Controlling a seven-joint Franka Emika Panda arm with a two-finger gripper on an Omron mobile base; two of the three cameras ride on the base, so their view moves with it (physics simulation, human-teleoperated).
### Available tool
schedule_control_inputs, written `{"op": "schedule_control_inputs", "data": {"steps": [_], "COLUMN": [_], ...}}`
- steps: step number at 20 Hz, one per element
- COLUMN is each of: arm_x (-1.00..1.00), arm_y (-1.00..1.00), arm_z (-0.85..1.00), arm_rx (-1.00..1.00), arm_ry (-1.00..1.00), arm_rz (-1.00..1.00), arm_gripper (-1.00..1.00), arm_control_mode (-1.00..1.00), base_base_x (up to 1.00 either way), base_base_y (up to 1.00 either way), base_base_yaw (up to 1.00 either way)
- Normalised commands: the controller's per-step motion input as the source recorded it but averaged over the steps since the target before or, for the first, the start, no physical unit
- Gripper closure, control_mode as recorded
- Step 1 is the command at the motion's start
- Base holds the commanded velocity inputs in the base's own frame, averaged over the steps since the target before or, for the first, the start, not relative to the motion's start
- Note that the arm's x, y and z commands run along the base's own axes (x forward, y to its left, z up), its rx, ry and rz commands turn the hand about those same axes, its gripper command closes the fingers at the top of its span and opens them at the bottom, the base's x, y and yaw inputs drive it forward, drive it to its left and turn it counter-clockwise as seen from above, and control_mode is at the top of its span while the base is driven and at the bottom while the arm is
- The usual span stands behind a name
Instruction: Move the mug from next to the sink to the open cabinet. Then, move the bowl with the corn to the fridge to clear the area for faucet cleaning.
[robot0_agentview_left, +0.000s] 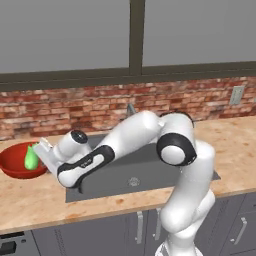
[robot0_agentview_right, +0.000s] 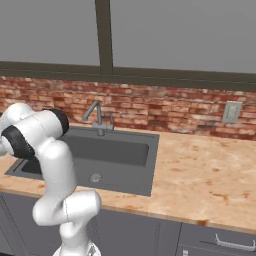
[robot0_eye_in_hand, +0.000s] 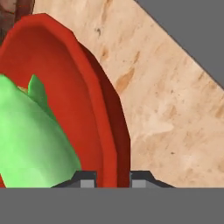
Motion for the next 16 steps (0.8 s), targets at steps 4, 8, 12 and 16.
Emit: {"op": "schedule_control_inputs", "data": {"steps": [4,8,12,16], "arm_x": [-0.64,-0.93,-0.87,-0.90], "arm_y": [-0.46,-0.50,-0.46,-0.51], "arm_z": [1.00,1.00,1.00,1.00], "arm_rx": [0.16,0.14,0.04,0.01], "arm_ry": [-0.01,-0.03,-0.04,0.00], "arm_rz": [-0.26,-0.21,-0.16,-0.18], "arm_gripper": [1.00,1.00,1.00,1.00], "arm_control_mode": [-1.00,-1.00,-1.00,-1.00], "base_base_x": [0.00,0.00,0.00,0.00], "base_base_y": [0.00,0.00,0.00,0.00], "base_base_yaw": [0.00,0.00,0.00,0.00]}}
